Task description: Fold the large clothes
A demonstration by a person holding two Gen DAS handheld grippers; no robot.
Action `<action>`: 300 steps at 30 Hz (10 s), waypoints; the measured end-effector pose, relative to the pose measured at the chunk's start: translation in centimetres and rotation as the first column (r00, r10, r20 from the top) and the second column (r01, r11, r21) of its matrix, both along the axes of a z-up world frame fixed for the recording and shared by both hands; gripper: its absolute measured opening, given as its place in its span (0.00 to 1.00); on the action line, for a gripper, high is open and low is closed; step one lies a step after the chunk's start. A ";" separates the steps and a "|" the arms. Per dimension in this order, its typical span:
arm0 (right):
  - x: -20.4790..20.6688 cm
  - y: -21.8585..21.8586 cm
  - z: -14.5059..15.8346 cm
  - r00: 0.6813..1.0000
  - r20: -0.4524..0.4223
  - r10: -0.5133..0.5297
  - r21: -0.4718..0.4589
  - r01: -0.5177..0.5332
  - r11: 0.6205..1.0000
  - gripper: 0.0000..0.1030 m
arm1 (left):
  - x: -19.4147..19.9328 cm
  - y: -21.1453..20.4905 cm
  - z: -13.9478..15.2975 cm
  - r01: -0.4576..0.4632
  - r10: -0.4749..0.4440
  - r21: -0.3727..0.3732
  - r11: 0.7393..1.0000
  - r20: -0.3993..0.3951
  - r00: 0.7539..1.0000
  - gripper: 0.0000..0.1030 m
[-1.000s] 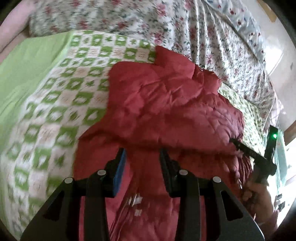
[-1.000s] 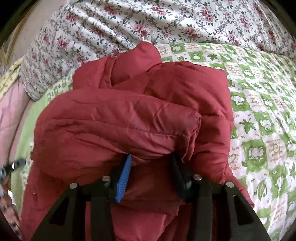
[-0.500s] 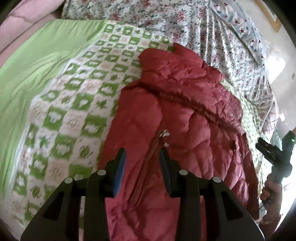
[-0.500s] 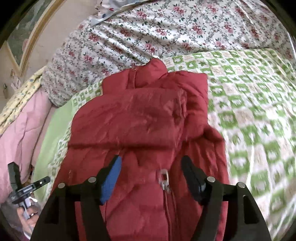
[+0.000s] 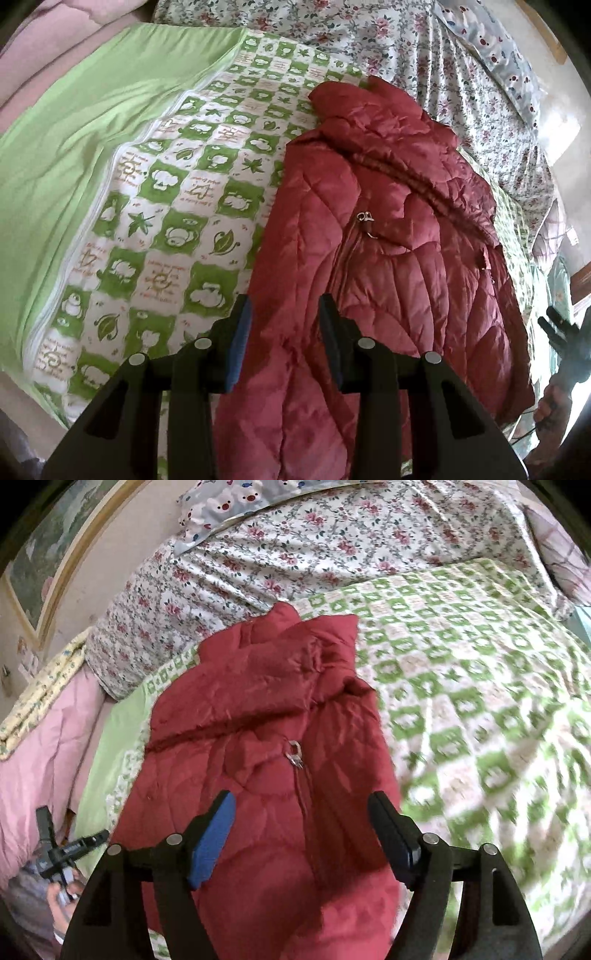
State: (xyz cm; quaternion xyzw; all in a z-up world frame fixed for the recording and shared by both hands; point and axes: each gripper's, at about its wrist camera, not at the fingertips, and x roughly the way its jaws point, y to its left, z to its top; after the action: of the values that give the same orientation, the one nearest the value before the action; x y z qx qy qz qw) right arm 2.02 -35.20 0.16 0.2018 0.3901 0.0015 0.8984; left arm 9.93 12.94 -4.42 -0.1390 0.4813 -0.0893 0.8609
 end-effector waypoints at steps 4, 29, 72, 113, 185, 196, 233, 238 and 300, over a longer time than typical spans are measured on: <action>-2.1 0.2 -0.7 0.999 -0.041 -0.023 -0.066 0.020 0.998 0.80 | -0.7 0.2 -0.1 0.004 -0.004 0.003 1.000 0.000 1.000 0.38; -8.0 0.5 -5.3 0.979 -0.187 0.081 -0.019 -0.086 0.996 0.35 | -2.7 1.0 -2.2 0.016 -0.016 0.013 1.000 -0.058 0.998 0.60; -8.9 -0.2 -1.6 0.975 0.124 0.186 0.316 -0.216 0.924 0.22 | -5.9 -0.8 2.6 0.250 -0.222 -0.155 0.956 0.176 0.959 0.16; 23.2 -8.5 3.4 0.962 0.189 -0.197 0.247 0.148 0.958 0.23 | 28.8 -8.3 8.3 0.024 -0.007 -0.092 0.995 0.175 0.985 0.19; 31.9 1.1 -4.0 0.995 -0.004 0.100 -0.217 -0.098 0.971 0.82 | 28.4 -13.6 2.9 0.077 -0.118 0.215 0.974 0.182 0.976 0.48; 33.1 1.3 -5.1 0.998 -0.020 0.058 -0.216 -0.061 0.975 0.82 | 32.4 -14.9 1.1 0.039 -0.079 0.282 0.959 0.130 0.988 0.52; 23.6 -6.5 -1.8 0.998 0.050 -0.026 -0.100 0.031 0.995 0.84 | 25.1 -6.4 3.3 0.032 -0.028 -0.038 0.999 0.116 0.993 0.67; 22.7 -8.2 -2.7 0.998 0.041 -0.055 -0.073 0.058 0.996 0.84 | 25.3 -6.1 3.0 0.031 -0.025 -0.059 0.998 0.102 0.994 0.67; 6.4 -3.0 -6.2 0.996 0.027 0.084 0.372 -0.088 0.924 0.41 | 6.0 -0.6 -1.2 0.116 -0.095 -0.259 0.959 0.093 0.991 0.36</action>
State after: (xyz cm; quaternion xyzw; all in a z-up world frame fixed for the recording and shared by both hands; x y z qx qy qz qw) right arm 8.39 -38.22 -6.02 0.3514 0.3865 0.1159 0.8448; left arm 15.97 12.35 -5.59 -0.2226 0.4372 -0.2039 0.8472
